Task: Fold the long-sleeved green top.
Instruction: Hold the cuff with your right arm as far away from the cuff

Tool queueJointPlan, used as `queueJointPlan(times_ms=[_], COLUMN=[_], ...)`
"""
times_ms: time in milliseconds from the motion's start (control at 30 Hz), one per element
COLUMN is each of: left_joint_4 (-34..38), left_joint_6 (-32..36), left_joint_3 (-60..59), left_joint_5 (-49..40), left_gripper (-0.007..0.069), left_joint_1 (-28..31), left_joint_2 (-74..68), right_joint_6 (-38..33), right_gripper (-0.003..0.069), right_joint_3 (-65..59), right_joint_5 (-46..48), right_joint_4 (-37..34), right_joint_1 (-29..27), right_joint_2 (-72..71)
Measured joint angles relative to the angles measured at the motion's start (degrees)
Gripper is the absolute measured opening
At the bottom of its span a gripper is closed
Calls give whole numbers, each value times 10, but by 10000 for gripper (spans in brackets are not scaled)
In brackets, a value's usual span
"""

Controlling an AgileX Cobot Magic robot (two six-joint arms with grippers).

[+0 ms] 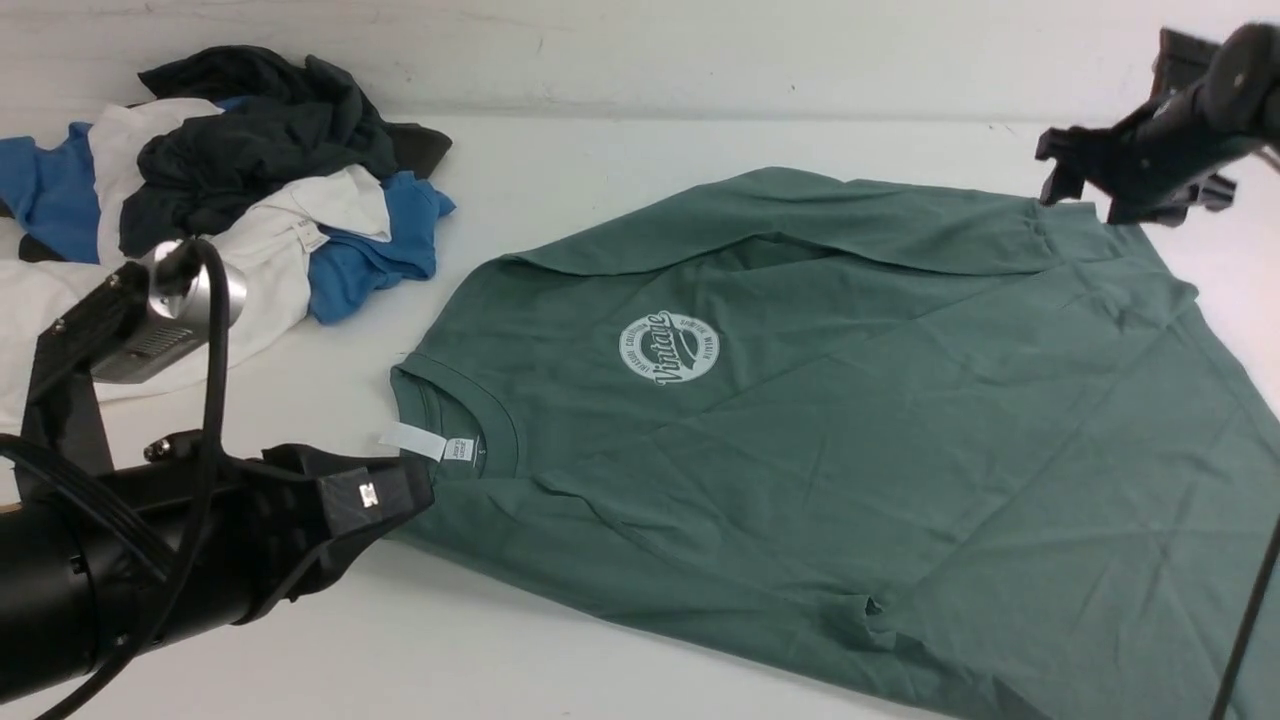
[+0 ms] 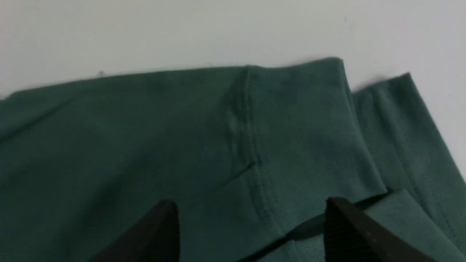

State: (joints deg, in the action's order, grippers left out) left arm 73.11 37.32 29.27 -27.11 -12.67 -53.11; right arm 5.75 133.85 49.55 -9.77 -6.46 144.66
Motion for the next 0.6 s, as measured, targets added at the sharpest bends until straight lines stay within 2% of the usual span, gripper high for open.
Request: queueJointPlan(times_ms=[133, 600], left_joint_4=[0, 0], left_joint_6=[2, 4], left_joint_3=[0, 0], left_joint_5=[-1, -1], left_gripper=[-1, -1], left_joint_1=[0, 0], left_joint_2=[0, 0], right_joint_6=[-1, -16], right_gripper=[489, 489], right_joint_3=[39, 47], right_joint_5=[-1, -56], right_joint_4=[-5, -6], right_joint_1=[-20, -32], right_joint_2=[54, 69])
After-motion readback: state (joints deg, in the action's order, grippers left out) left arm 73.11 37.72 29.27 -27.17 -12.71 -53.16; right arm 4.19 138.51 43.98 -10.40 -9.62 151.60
